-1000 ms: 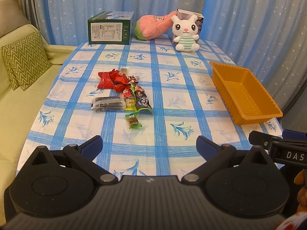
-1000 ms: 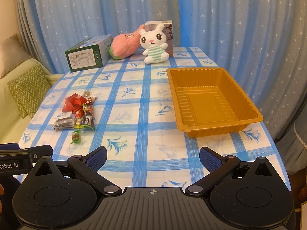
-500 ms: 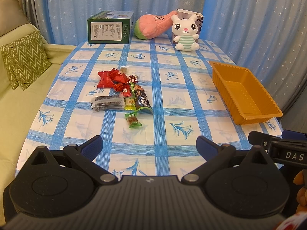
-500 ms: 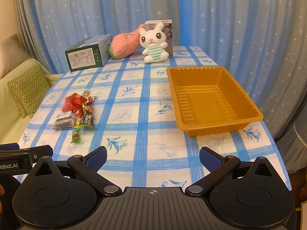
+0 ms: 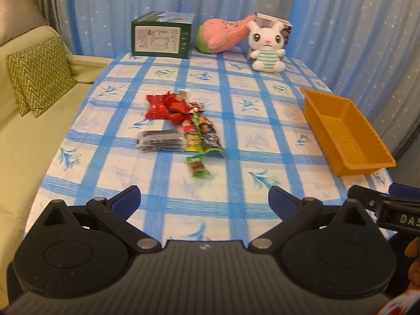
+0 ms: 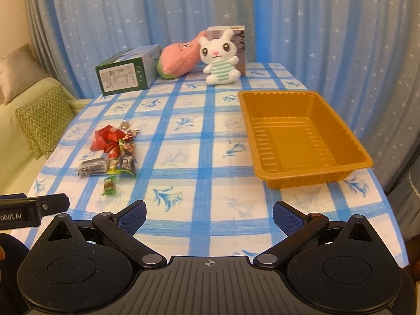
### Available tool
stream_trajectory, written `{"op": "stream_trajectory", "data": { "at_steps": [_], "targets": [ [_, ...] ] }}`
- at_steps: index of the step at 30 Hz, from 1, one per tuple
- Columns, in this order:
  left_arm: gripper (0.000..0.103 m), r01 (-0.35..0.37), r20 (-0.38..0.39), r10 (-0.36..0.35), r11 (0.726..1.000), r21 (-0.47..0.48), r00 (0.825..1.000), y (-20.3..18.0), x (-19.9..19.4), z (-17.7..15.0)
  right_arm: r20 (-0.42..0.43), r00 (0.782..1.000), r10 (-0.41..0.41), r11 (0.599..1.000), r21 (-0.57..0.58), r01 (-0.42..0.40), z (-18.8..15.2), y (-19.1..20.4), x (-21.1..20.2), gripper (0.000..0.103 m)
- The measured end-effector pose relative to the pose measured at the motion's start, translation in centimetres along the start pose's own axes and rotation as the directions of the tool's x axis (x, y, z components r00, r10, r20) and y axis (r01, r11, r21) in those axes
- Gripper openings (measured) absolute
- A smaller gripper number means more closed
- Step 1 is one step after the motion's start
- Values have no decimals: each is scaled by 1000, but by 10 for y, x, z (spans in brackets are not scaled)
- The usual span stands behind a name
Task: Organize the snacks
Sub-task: 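Grasp the clear seaweed packet with the left tool while the right tool grasps the dark chocolate bar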
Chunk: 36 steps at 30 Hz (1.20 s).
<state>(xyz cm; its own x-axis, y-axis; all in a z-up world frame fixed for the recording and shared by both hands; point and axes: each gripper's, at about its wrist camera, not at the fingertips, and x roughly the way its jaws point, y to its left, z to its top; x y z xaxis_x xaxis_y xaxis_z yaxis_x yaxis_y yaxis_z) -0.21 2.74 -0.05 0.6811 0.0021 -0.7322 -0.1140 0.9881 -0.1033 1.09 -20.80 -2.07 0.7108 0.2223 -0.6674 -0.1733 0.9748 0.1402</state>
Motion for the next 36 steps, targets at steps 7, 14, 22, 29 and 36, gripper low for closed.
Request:
{"op": "stream_trajectory", "data": {
  "at_steps": [7,14,22,29,36],
  "targets": [
    [101,-27,4,27,1000,12,1000,31,19,17,-2,998,68,997,-38,-68,10,23,24,102],
    [94,-21,-3,21,991,129,1000,58,50,47,-17,992,128,989,-71,-129,26,48,57,91],
    [86,113,-94,-86,935,336,992,77,105,65,-60,983,174,980,-93,-179,41,71,105,80],
    [78,207,-132,-161,816,540,978,77,148,69,-103,972,211,969,-109,-222,51,86,147,71],
    [62,321,-226,-229,721,614,947,77,185,76,-132,962,241,959,-124,-257,57,97,179,64]
  ]
}}
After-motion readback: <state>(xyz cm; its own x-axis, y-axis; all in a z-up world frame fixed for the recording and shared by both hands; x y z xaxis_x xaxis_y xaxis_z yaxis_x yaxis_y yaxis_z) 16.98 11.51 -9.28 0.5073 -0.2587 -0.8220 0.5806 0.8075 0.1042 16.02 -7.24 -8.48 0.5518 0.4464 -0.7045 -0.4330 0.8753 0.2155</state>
